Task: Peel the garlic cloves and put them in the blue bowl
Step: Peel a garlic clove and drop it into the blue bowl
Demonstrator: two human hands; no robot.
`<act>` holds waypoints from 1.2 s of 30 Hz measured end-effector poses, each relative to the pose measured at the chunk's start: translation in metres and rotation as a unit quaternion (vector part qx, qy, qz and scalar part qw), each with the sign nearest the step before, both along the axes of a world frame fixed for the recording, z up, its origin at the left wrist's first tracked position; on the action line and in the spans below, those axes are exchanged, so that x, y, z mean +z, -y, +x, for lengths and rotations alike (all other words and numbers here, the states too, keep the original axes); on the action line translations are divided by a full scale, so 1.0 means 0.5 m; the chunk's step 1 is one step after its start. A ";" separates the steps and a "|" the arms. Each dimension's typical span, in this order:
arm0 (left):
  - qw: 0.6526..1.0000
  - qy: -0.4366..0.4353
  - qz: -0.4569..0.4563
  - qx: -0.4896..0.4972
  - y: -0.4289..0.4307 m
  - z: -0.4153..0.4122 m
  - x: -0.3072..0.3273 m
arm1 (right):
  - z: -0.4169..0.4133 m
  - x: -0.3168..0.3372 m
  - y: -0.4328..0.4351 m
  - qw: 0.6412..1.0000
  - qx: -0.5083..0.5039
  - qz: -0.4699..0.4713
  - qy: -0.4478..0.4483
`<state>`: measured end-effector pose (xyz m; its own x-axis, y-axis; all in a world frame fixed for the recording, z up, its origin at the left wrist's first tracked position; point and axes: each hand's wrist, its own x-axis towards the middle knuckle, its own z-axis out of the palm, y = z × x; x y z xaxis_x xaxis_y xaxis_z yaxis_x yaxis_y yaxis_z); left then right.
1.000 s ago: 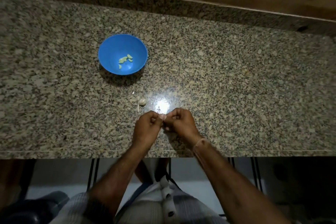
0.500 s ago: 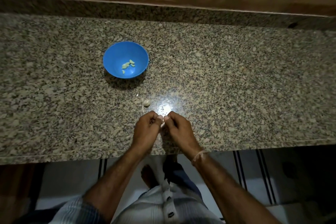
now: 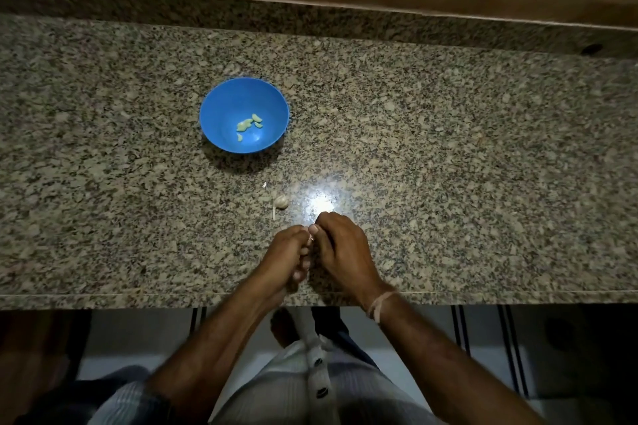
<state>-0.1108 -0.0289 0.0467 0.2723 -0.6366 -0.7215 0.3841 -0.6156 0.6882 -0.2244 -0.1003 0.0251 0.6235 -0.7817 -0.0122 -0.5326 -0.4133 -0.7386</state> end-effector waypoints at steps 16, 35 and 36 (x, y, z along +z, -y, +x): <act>0.866 0.470 -0.043 -0.167 -0.002 -0.011 -0.058 | 0.014 0.008 0.031 0.824 -0.157 0.538 0.082; 0.916 0.385 -0.073 -0.086 0.001 -0.003 -0.060 | 0.009 -0.018 0.014 0.976 -0.080 0.204 0.001; 0.926 0.358 -0.087 -0.077 0.001 -0.003 -0.060 | 0.010 -0.016 0.017 0.973 -0.078 0.214 0.019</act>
<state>-0.1123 -0.0296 0.0167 0.5377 -0.7973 -0.2743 -0.2927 -0.4816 0.8260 -0.2196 -0.1090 0.0171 0.5042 -0.7951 -0.3370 -0.5328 0.0207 -0.8460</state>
